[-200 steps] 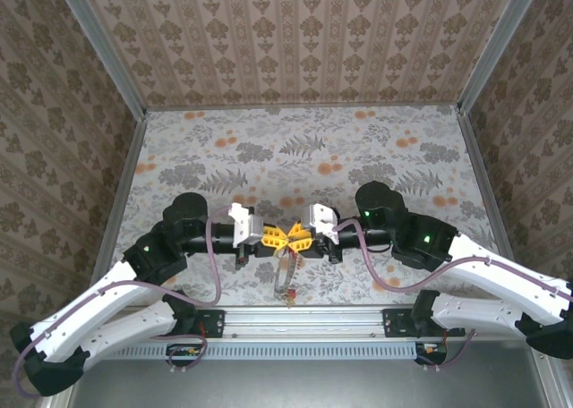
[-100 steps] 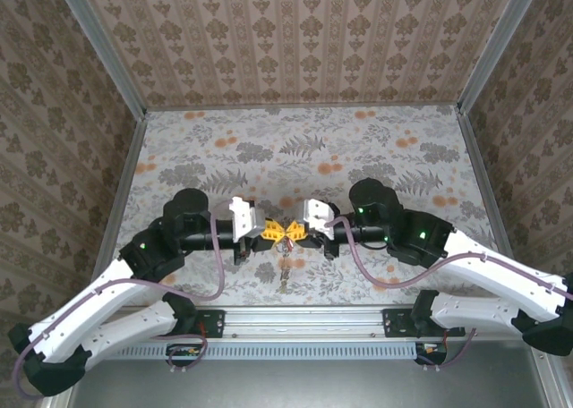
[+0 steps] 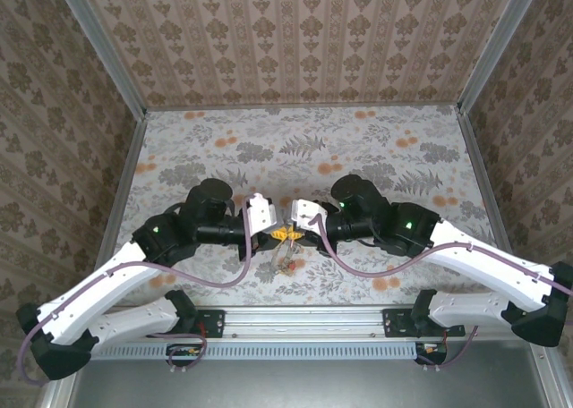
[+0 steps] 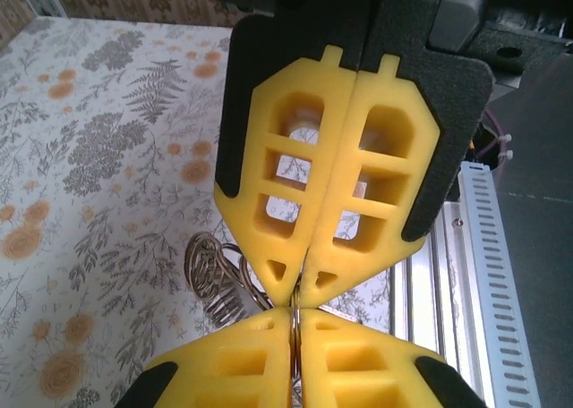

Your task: Put the keys on the keyring

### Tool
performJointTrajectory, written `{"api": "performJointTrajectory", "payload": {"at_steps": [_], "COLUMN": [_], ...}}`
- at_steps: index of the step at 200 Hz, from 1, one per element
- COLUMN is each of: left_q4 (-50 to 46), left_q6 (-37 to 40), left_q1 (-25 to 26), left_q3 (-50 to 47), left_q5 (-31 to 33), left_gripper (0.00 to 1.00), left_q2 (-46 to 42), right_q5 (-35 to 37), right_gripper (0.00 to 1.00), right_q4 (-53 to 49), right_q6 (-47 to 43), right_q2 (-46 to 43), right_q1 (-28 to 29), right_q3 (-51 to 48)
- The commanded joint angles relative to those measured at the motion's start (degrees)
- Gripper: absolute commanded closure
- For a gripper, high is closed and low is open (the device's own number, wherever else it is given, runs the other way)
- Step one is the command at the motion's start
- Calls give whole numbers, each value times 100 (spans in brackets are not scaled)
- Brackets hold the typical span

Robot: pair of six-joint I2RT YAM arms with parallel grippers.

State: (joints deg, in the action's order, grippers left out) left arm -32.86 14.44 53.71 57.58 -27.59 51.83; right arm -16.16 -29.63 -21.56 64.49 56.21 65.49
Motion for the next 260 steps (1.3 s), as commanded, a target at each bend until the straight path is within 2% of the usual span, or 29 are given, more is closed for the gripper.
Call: {"api": "performJointTrajectory", "payload": {"at_steps": [1,11,37,56,79,99,112,133,168,191,206,212,233,250,260], "left_q4": [92,81,90,321,801,1168,1378,1564,1777,2261,2669,2715,2212,1399,955], "left_q6": [146,147,165,130,-11,-183,-288,-388,-494,-689,-889,-915,-696,-427,-312], "left_q1": [81,84,80,61,-29,-123,-142,-147,-151,-184,-251,-263,-255,-231,-219], "left_q3": [256,256,237,109,-115,-256,-318,-381,-509,-738,-915,-942,-809,-471,-273], "left_q5": [-214,-245,-362,-515,-1104,-1586,-1792,-1900,-1949,-1952,-1978,-1967,-1637,-1007,-602], "left_gripper": [93,100,100,100,100,100,100,100,100,100,100,100,100,100,94], "left_q2": [102,133,157,-25,-415,-628,-704,-783,-898,-1003,-1036,-1016,-903,-732,-602], "right_q5": [80,134,284,144,-255,-638,-811,-933,-1129,-1177,-1150,-1104,-896,-672,-528], "right_gripper": [100,100,100,100,83,75,76,85,91,91,100,100,100,100,100], "right_q4": [212,189,141,204,488,785,897,958,1070,1179,1174,1184,1218,1002,793], "right_q6": [-185,-199,-243,-200,-60,83,155,187,196,240,228,223,231,290,287], "right_q2": [72,81,99,11,-272,-509,-584,-609,-629,-674,-687,-704,-819,-782,-674], "right_q1": [134,153,224,224,224,191,167,156,154,154,155,146,113,22,-23], "right_q3": [271,281,289,184,-125,-363,-431,-441,-472,-537,-537,-546,-582,-431,-285]}}
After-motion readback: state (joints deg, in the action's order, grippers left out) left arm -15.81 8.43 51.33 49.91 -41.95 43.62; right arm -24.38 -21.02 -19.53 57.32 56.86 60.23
